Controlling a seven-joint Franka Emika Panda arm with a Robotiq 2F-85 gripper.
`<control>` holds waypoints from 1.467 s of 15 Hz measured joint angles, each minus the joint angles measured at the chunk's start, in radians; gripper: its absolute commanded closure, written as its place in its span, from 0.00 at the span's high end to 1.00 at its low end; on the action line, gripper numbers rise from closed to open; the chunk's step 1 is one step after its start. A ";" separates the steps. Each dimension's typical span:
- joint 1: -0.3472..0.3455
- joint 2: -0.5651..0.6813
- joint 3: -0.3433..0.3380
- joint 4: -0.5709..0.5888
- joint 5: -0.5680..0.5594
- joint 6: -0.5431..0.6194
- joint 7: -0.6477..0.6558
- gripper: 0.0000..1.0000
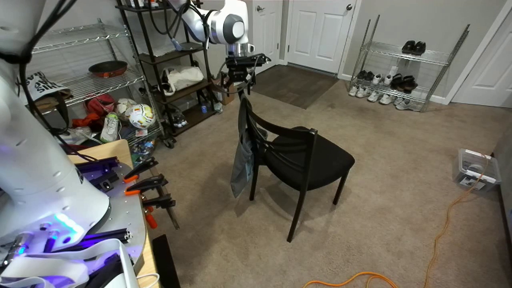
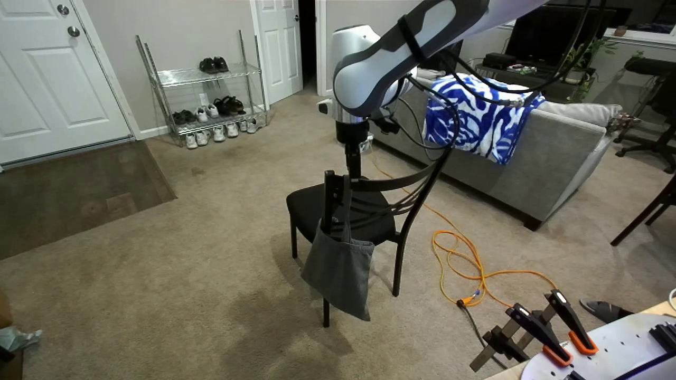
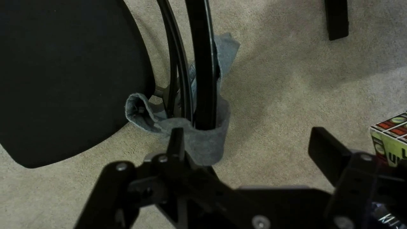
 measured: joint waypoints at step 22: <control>0.014 0.029 -0.010 0.000 -0.042 0.094 0.000 0.47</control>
